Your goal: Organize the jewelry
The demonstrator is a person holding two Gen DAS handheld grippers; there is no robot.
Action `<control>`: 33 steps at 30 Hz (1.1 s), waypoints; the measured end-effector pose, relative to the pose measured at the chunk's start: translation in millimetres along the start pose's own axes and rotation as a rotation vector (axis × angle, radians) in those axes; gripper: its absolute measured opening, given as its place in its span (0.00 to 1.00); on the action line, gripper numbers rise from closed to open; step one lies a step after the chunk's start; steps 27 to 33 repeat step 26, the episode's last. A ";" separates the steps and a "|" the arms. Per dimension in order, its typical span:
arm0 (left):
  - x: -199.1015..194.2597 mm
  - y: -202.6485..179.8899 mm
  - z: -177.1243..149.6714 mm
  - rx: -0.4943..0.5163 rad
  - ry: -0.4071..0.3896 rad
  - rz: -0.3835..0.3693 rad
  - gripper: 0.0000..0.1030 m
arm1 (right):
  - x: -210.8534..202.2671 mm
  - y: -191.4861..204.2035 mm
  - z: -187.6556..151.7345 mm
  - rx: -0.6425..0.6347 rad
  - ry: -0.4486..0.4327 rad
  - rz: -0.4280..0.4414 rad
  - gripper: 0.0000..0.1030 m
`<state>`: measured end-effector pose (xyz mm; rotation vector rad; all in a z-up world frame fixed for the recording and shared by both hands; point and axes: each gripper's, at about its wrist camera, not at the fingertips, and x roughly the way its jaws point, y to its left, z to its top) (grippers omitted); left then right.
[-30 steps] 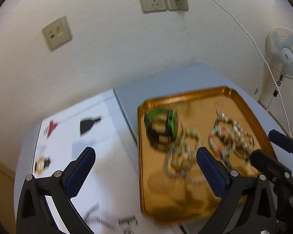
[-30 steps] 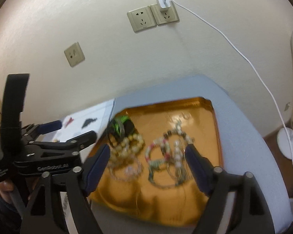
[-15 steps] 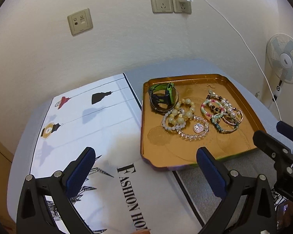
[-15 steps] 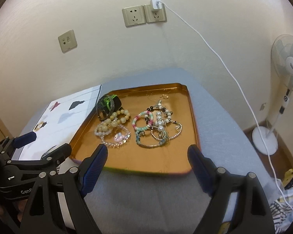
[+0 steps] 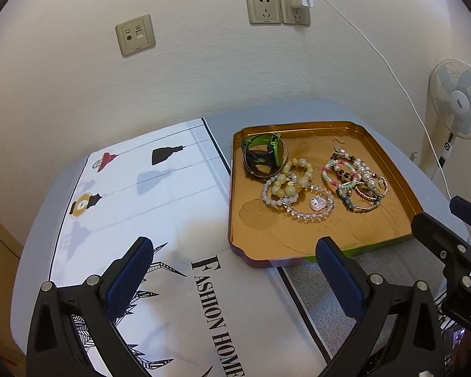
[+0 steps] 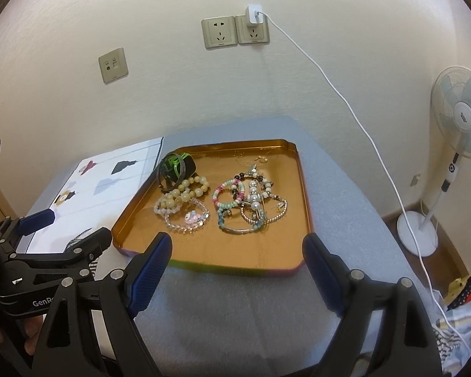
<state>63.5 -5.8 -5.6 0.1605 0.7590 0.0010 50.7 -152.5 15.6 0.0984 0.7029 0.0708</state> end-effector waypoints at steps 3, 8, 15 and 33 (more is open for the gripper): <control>-0.1 -2.4 0.1 0.002 -0.001 0.002 1.00 | -1.6 -0.1 -1.8 -0.001 0.002 -0.002 0.83; -2.5 -3.5 -0.2 0.005 -0.007 0.000 1.00 | -1.8 -1.3 -2.4 -0.002 0.007 -0.007 0.83; -3.3 -4.5 -0.3 0.009 -0.005 -0.011 1.00 | -3.2 -0.9 -3.4 -0.010 0.005 -0.014 0.83; -8.4 -12.7 -1.4 0.029 -0.023 -0.014 1.00 | -2.8 -6.6 -4.5 -0.004 0.011 -0.024 0.83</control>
